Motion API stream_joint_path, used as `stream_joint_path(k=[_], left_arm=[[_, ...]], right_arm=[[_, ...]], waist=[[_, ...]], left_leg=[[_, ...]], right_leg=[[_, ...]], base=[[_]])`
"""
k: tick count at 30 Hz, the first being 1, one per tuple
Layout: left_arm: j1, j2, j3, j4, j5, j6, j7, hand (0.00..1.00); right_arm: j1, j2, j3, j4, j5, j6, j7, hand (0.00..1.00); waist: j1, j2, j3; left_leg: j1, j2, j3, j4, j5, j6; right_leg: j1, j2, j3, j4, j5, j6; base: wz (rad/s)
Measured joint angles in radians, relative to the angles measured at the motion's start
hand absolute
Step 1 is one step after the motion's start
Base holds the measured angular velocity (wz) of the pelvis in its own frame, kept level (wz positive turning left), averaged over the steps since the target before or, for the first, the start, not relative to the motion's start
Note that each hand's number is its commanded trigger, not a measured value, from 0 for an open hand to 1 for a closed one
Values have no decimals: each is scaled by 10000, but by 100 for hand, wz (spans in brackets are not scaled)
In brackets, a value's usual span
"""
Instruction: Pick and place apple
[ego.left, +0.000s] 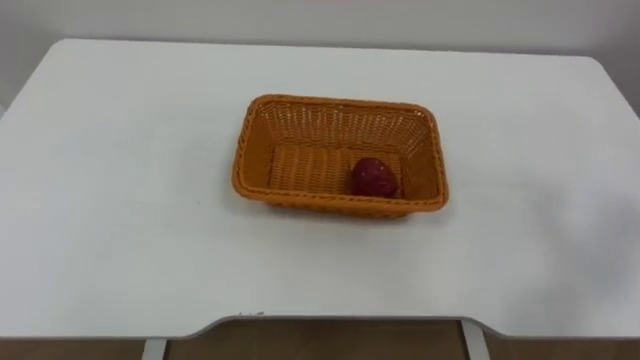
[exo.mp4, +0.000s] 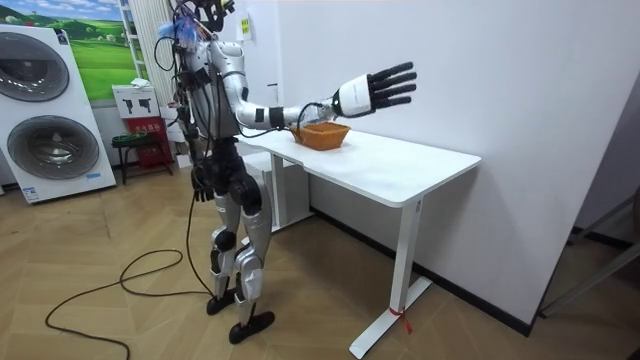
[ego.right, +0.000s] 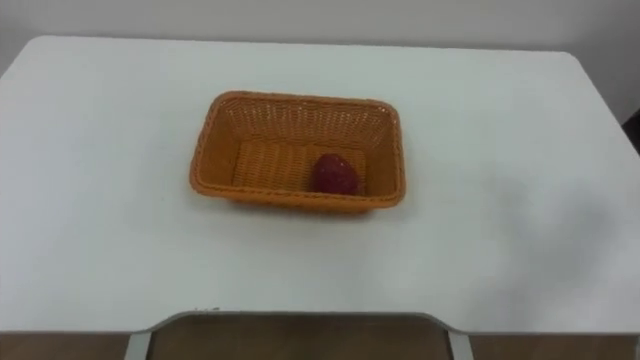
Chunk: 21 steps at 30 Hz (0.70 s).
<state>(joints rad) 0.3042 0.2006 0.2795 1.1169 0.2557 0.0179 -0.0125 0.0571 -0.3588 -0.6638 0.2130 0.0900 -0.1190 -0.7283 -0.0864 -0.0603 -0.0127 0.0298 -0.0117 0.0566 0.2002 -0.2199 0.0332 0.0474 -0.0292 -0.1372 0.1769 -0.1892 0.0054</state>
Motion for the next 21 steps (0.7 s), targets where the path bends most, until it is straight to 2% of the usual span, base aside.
stream_joint_path(k=[2, 4, 5, 6, 8, 11, 12, 14, 16, 17, 21], left_arm=[[36, 14, 158, -130, 109, 83, 25, 0], [188, 17, 222, -422, 120, 164, 45, 0], [173, 19, 232, -414, 141, 214, 49, 0], [167, 18, 238, -416, 147, 241, 49, 0], [168, -17, 342, -456, 161, 326, 50, 0], [105, -69, 329, -508, 133, 615, 46, 0], [78, -69, 328, -508, 140, 653, 50, 0], [-23, -102, 323, -549, 155, 662, 61, 0], [-29, -143, 321, -588, 152, 659, 25, 0], [-18, -160, 320, -580, 152, 687, 7, 0], [-44, -269, 308, -576, 140, 843, 0, 0]], right_arm=[[313, 4, -367, 630, 618, -14, -428, 0], [423, 8, -592, 1962, 1556, -13, -717, 0], [430, 7, -714, 2811, 1905, -4, -821, 0], [462, 8, -730, 3246, 2038, 11, -885, 0], [695, 70, -726, 5030, 2412, 185, -851, 0], [875, 291, -443, 6518, 3235, 487, -676, 0], [890, 391, -354, 6775, 3360, 524, -601, 0], [898, 799, 72, 7941, 3392, 655, 22, 0], [910, 1010, 404, 8640, 3420, 818, 560, 0], [938, 1097, 690, 9034, 3420, 980, 938, 0], [883, 1339, 1727, 9766, 3303, 1228, 2085, 0]], waist=[[-52, -4, 12], [-185, 0, 21], [-200, 51, 63], [-205, 10, 70], [-178, 79, 30], [-151, 304, 34], [-148, 319, 36], [-103, 333, 42], [-10, 329, 44], [111, 316, 46], [150, 313, 62]], left_leg=[[-14, 4, -16, 10, -4, 2], [-11, 7, -40, 10, -11, 5], [-20, 6, -36, 3, -14, 7], [-19, 4, -34, 3, -15, 8], [-18, 2, -35, 12, -15, 9], [-4, -7, -19, 20, -11, 10], [-2, -5, -22, 21, -9, 8], [-1, 2, -15, 21, -7, 3], [72, 1, 23, 18, -6, 4], [168, 3, 98, -27, -6, 4], [152, -7, 113, -46, -17, 20]], right_leg=[[24, 2, 0, 44, 0, 0], [34, -2, -12, 107, -1, 0], [35, -4, -12, 119, -1, -1], [33, -5, -9, 120, 0, -1], [31, -1, 33, 126, 0, -4], [28, 12, 143, 121, -1, -3], [28, 21, 161, 115, -2, -5], [25, 54, 285, 100, -10, -16], [31, 49, 317, 92, -11, -16], [32, 45, 341, 88, -14, -11], [50, 21, 339, 63, -29, 8]], base=[[2], [2], [0], [0], [0], [-4], [0], [0], [-9], [-14], [-3]])
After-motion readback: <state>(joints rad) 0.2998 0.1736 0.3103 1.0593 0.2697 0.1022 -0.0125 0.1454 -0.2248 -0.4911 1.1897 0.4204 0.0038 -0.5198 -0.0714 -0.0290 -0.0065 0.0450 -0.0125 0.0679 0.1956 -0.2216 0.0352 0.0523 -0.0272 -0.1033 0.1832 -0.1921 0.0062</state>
